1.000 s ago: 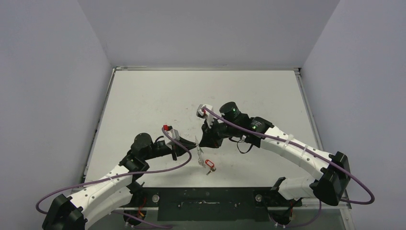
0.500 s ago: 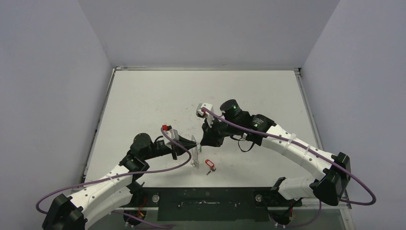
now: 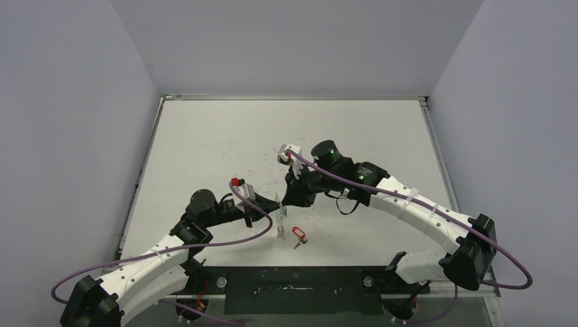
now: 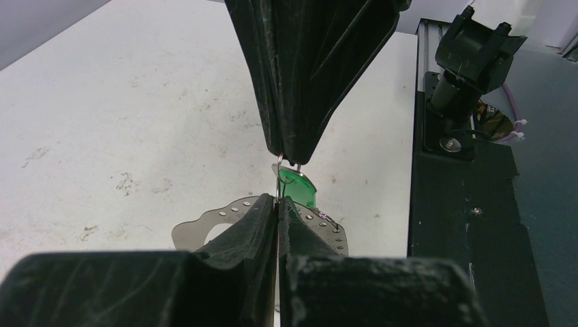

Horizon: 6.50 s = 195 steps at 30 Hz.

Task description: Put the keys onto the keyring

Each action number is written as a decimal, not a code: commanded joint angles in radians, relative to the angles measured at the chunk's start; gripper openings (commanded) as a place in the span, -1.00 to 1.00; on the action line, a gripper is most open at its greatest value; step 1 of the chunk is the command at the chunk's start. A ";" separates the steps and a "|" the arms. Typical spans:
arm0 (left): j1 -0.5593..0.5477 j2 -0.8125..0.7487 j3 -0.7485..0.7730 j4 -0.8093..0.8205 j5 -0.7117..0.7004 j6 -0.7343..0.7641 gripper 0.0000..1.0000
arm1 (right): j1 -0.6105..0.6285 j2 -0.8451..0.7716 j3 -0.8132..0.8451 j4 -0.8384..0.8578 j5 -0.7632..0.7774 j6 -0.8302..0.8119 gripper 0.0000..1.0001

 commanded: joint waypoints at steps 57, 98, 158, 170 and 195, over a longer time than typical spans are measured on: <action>-0.011 -0.192 0.028 -0.161 -0.054 0.046 -1.00 | -0.277 0.283 -0.320 0.450 -0.074 0.225 0.07; -0.012 -0.173 0.028 -0.138 -0.047 0.046 -1.00 | -0.208 0.050 -0.153 0.151 -0.056 0.157 -1.00; -0.013 -0.150 0.023 -0.094 -0.040 0.037 -1.00 | 0.028 0.073 0.052 0.068 0.029 0.041 -1.00; -0.013 -0.163 0.023 -0.103 -0.045 0.038 -1.00 | 0.022 0.052 0.030 0.044 0.063 0.011 -1.00; -0.014 -0.164 0.026 -0.098 -0.042 0.038 -1.00 | 0.027 0.020 -0.002 0.043 0.118 -0.011 -0.95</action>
